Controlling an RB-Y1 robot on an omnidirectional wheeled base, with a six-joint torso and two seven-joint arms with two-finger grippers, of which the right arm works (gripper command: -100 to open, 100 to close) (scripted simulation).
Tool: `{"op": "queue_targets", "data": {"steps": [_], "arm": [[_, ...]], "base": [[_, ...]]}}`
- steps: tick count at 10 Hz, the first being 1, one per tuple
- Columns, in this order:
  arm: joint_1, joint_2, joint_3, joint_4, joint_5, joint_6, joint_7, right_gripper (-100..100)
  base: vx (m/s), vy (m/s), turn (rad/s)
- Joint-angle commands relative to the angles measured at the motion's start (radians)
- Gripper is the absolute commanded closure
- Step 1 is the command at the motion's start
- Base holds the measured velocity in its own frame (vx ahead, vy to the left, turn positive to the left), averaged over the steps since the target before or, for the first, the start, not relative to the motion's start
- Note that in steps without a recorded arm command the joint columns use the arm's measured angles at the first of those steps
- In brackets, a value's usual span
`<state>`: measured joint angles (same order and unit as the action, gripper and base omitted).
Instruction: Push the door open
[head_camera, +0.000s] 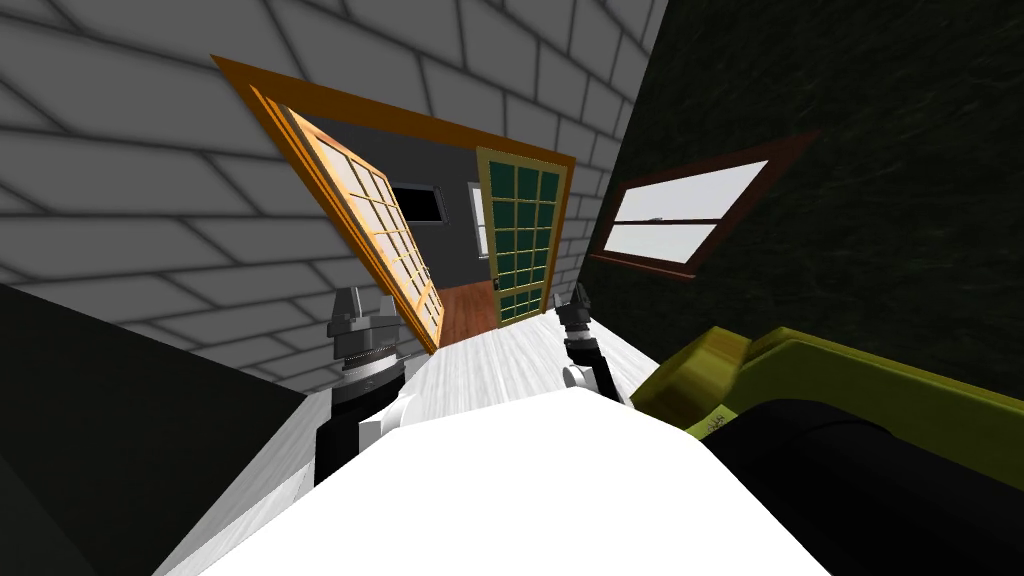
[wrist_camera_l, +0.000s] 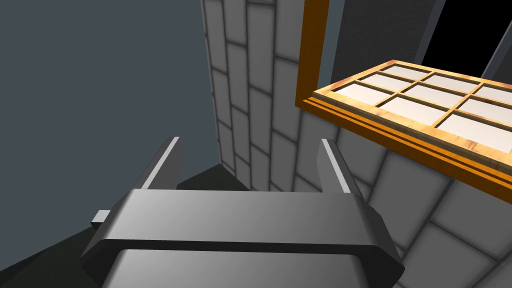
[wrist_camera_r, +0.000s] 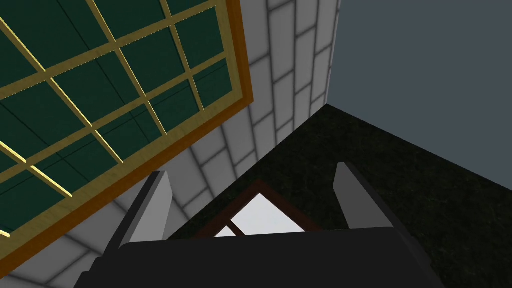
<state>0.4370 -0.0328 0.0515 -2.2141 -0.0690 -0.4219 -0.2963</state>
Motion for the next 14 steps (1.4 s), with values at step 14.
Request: {"op": "queue_targets", "data": {"steps": [14], "arm": [[-0.072, -0.047, -0.016, 0.297, -0.03, -0.086, -0.25, -100]], "base": [[0.102, -0.002, 0.071]]}}
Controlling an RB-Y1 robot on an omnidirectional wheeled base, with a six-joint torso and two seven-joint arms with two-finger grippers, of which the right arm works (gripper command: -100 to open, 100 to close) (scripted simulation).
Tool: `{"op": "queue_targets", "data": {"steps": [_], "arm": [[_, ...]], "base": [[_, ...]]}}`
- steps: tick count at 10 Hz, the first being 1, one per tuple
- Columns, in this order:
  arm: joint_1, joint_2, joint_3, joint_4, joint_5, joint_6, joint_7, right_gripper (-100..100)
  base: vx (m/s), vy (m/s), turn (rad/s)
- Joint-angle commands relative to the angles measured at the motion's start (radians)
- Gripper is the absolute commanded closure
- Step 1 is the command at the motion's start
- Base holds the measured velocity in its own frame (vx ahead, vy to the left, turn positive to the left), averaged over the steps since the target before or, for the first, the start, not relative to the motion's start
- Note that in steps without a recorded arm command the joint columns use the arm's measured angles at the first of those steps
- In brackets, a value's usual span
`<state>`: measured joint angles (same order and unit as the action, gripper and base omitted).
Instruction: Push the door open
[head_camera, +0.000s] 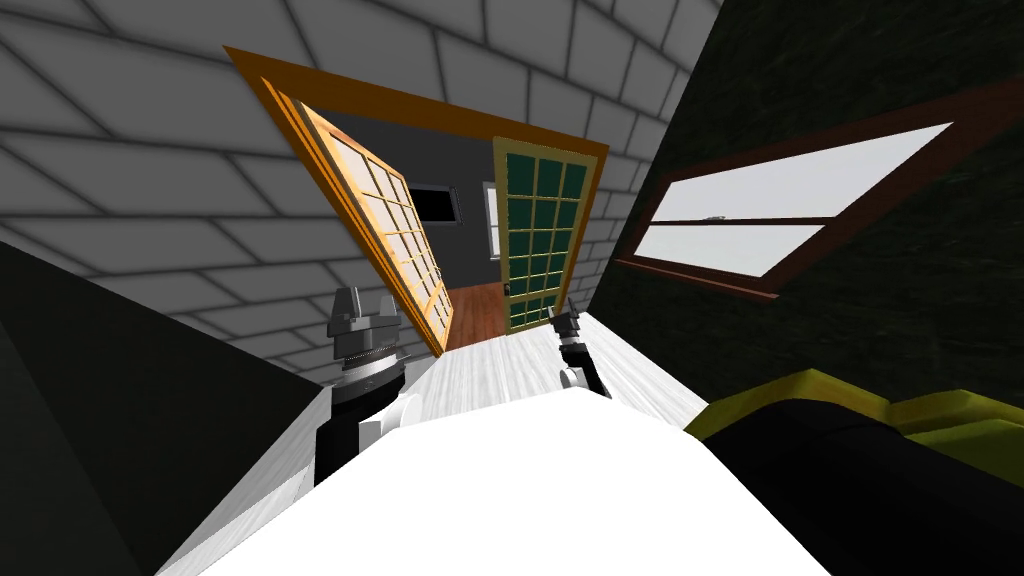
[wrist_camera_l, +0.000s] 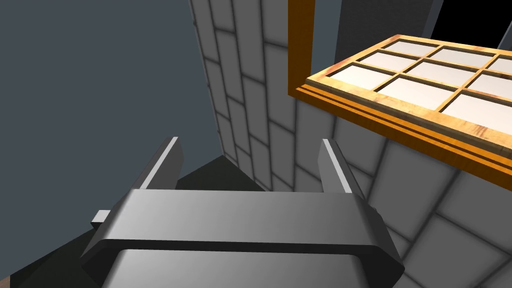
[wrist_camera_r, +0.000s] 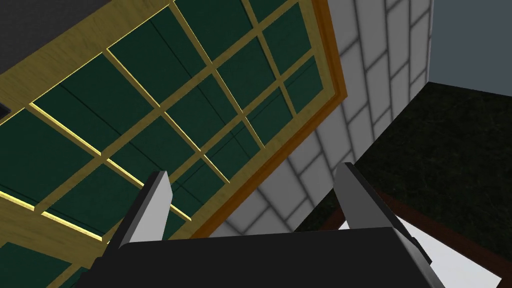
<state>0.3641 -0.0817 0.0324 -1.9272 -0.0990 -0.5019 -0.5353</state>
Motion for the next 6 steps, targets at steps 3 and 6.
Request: {"op": "queue_targets", "data": {"steps": [3, 6], "arm": [[-0.015, -0.003, 0.0, 0.077, -0.006, -0.024, -0.066, -100], [-0.032, -0.007, -0.004, 0.145, -0.012, -0.043, -0.123, -100]], "base": [[0.101, -0.014, 0.078], [0.105, -0.015, 0.073]]}}
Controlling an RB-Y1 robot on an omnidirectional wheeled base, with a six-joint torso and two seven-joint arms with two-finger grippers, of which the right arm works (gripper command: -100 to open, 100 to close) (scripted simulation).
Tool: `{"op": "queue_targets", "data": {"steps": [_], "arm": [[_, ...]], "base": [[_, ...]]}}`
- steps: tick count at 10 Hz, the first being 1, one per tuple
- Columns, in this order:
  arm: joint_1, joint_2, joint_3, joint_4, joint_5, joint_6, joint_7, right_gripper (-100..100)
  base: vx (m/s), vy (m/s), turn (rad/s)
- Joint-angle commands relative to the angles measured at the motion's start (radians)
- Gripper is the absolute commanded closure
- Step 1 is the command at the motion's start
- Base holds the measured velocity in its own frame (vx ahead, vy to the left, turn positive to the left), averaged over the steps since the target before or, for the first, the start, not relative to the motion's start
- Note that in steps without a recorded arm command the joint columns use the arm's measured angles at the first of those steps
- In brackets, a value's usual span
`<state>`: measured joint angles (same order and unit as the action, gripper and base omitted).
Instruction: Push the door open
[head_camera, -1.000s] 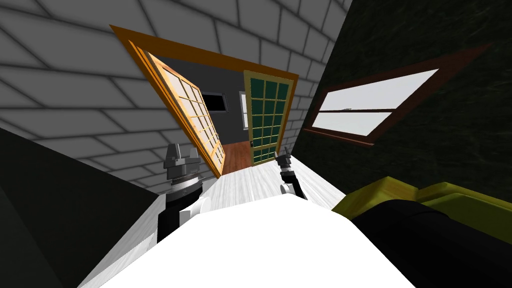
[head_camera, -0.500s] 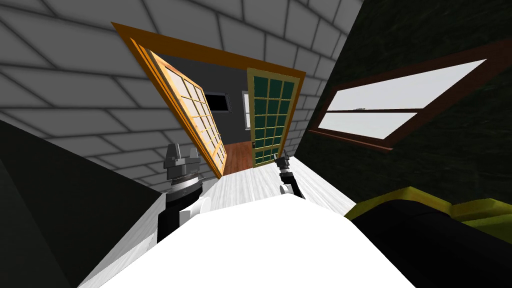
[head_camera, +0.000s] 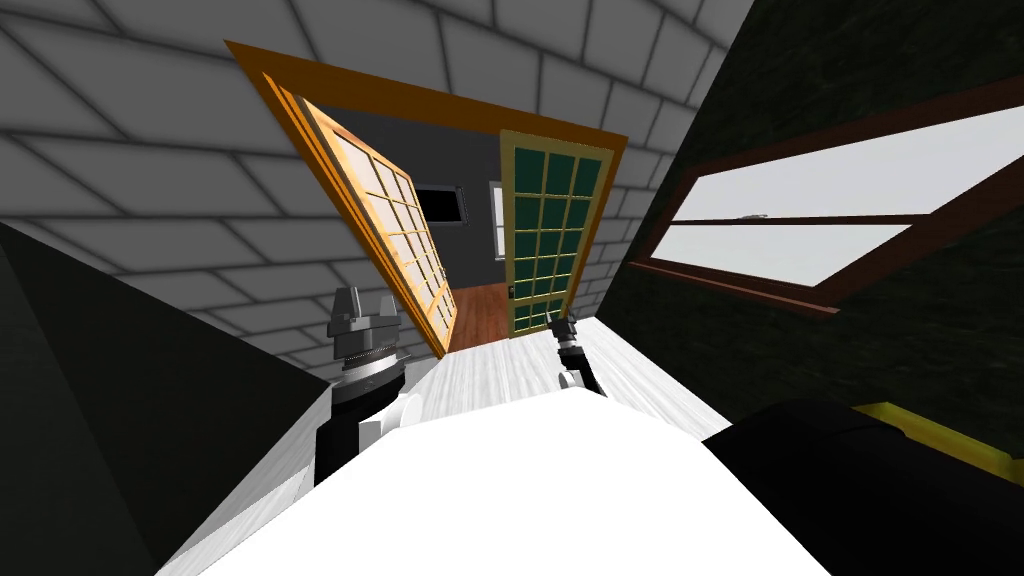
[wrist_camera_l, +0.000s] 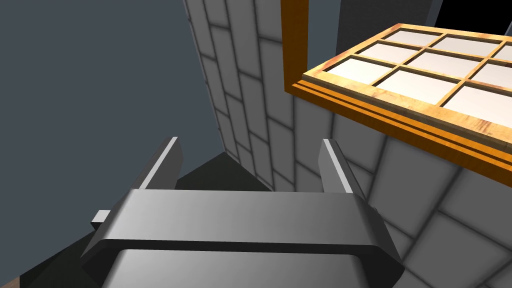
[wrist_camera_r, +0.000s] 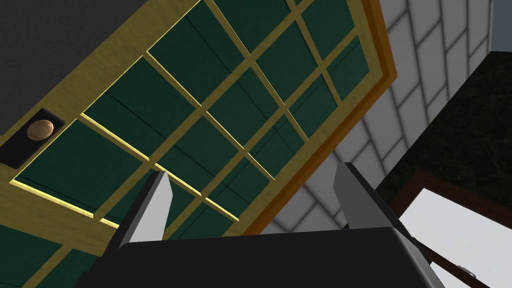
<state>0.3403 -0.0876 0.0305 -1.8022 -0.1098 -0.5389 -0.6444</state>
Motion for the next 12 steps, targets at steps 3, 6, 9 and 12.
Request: {"op": "queue_targets", "data": {"steps": [3, 6, 9, 12], "arm": [[-0.026, -0.003, -0.006, 0.089, -0.008, -0.025, -0.072, -100], [-0.044, -0.003, -0.009, 0.159, -0.015, -0.044, -0.13, -100], [-0.061, -0.001, -0.013, 0.228, -0.022, -0.063, -0.188, -100], [-0.079, 0.001, -0.017, 0.298, -0.029, -0.082, -0.247, -100]], "base": [[0.092, -0.009, 0.083], [0.098, -0.013, 0.079], [0.097, -0.026, 0.078], [0.104, -0.021, 0.085]]}}
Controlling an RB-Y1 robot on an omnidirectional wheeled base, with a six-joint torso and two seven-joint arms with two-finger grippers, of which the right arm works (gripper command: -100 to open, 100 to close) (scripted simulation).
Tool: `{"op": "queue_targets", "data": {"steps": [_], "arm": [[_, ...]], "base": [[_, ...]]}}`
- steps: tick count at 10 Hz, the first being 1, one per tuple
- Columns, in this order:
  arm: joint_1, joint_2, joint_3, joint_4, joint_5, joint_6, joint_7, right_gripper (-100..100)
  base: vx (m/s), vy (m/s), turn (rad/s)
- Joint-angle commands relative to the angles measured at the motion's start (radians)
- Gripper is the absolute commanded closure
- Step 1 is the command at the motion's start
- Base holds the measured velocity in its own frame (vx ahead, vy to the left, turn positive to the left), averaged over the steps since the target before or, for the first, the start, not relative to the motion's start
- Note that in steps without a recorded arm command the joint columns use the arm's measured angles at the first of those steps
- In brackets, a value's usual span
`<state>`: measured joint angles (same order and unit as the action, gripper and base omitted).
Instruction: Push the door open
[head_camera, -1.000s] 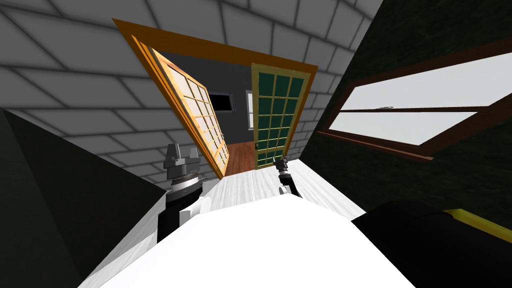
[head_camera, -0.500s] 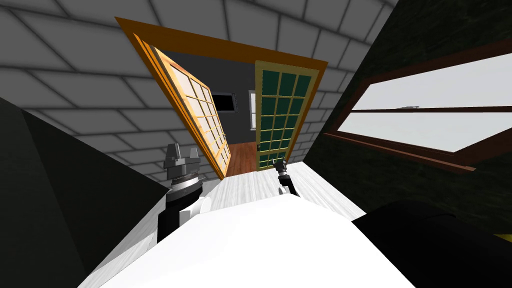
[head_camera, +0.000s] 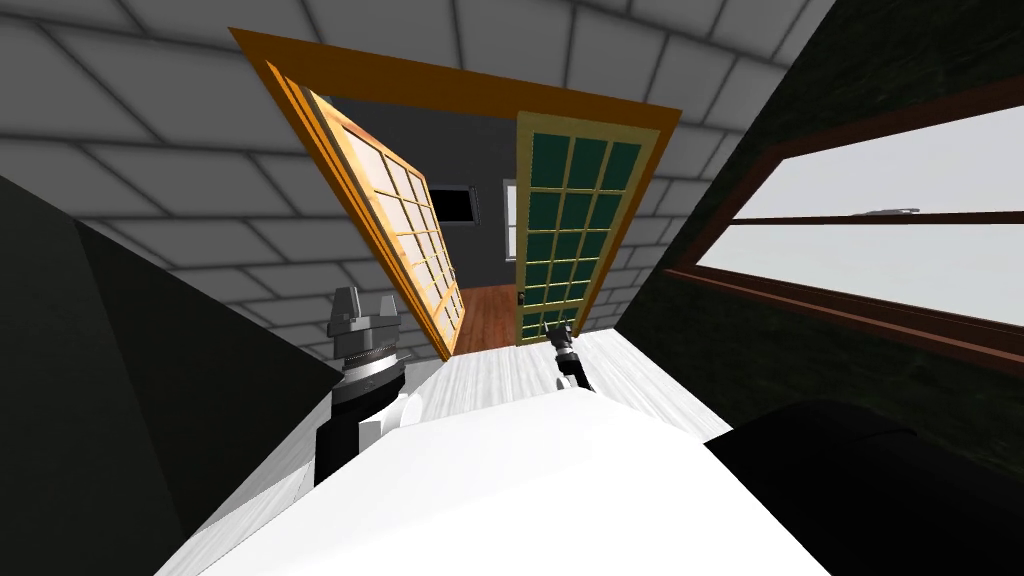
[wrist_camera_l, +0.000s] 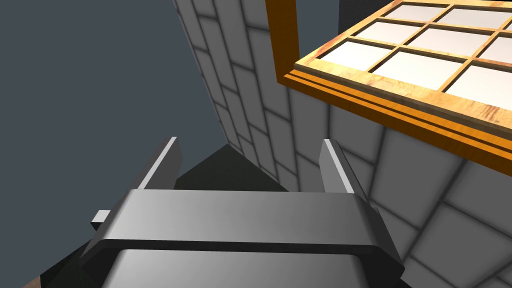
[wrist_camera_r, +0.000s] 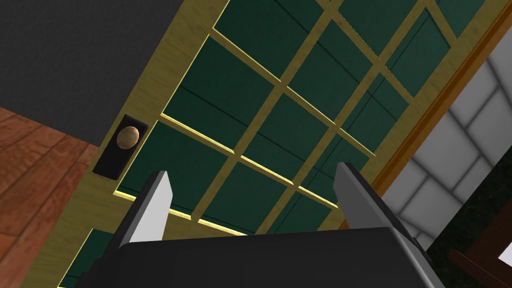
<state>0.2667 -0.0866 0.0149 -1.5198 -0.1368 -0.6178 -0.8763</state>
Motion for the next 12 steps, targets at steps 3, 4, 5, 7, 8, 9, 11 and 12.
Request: {"op": "queue_targets", "data": {"steps": [3, 4, 5, 7, 8, 9, 11, 12], "arm": [[-0.022, 0.006, -0.005, 0.083, -0.008, -0.022, -0.071, -100], [-0.028, 0.007, -0.006, 0.106, -0.01, -0.028, -0.09, -100], [-0.034, 0.009, -0.007, 0.128, -0.013, -0.034, -0.109, -100], [-0.045, 0.014, -0.01, 0.171, -0.017, -0.046, -0.145, -100], [-0.05, 0.017, -0.011, 0.193, -0.019, -0.052, -0.163, -100], [-0.055, 0.02, -0.012, 0.214, -0.021, -0.058, -0.18, -100], [-0.066, 0.026, -0.014, 0.256, -0.025, -0.07, -0.216, -100], [-0.071, 0.029, -0.015, 0.276, -0.027, -0.075, -0.232, -100]], "base": [[0.09, -0.015, 0.081], [0.092, -0.024, 0.075], [0.102, -0.041, 0.068], [0.102, -0.032, 0.077], [0.1, -0.021, 0.076], [0.099, -0.028, 0.065], [0.094, -0.027, 0.083], [0.087, -0.024, 0.07]]}}
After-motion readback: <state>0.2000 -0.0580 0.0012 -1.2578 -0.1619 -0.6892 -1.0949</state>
